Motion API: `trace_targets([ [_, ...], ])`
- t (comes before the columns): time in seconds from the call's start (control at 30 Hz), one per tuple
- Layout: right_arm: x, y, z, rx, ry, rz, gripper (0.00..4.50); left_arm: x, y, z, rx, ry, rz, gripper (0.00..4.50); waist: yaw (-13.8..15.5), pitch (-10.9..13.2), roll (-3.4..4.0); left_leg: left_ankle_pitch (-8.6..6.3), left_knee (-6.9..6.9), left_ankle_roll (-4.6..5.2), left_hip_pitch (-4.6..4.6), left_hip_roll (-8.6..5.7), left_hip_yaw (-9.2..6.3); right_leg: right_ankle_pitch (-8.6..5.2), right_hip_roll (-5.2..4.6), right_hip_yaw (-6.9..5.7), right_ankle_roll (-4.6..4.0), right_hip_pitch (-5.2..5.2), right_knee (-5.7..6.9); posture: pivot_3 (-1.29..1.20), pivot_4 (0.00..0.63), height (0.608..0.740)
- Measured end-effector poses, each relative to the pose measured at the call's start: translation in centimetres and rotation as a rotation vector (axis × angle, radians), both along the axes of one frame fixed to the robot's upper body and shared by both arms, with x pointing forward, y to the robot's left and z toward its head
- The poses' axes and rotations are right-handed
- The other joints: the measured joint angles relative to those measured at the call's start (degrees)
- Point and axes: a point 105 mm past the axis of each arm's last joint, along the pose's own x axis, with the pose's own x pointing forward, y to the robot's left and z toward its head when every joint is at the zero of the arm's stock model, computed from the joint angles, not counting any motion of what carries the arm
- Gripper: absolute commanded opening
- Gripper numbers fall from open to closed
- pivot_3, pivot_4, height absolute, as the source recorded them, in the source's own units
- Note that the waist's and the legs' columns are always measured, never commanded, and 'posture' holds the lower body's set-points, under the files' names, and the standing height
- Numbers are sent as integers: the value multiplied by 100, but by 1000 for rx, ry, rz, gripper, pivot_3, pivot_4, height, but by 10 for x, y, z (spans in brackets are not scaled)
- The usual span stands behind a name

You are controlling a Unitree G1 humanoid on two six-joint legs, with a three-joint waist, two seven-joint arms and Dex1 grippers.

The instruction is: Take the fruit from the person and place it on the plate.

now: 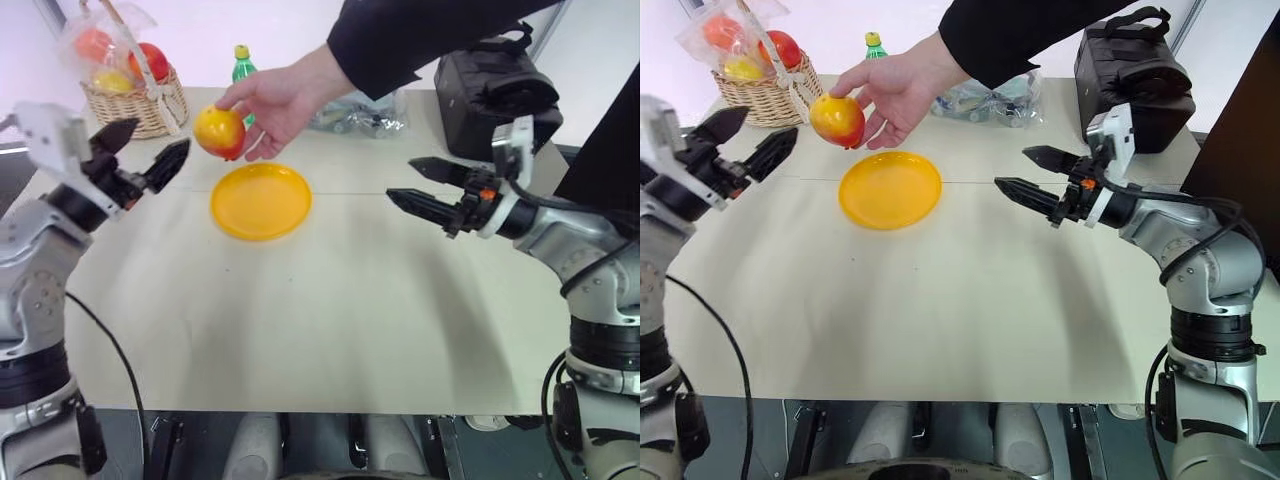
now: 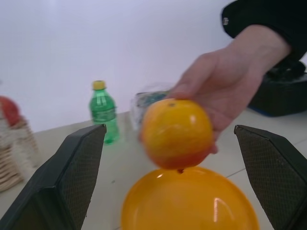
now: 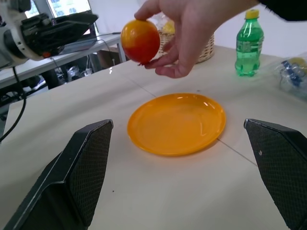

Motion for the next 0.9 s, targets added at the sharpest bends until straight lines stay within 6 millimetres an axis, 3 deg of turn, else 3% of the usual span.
trace_targets([
  [0.23,-1,2,-8,5,13,-16,4462,23,-9,-5,-16,10,-22,4500,1,0,-1,0,1,0,-2,0,0,0,3,-2,0,-1,0,0,150,740],
  [0.63,-3,2,-12,11,14,-54,4462,36,-19,-17,0,49,-43,4500,10,1,-1,0,3,0,-4,0,-1,0,2,-2,1,-1,0,0,150,740],
  [0.77,-3,2,-11,15,10,-61,4500,39,-22,-18,2,47,-44,3223,2,1,-1,0,2,0,-4,0,-2,0,2,-2,1,-2,0,0,150,740],
  [0.9,-2,1,-11,16,7,-68,4500,39,-23,-18,4,42,-52,3115,2,1,-1,0,3,0,-5,0,-1,0,2,-2,1,-2,0,0,150,740],
])
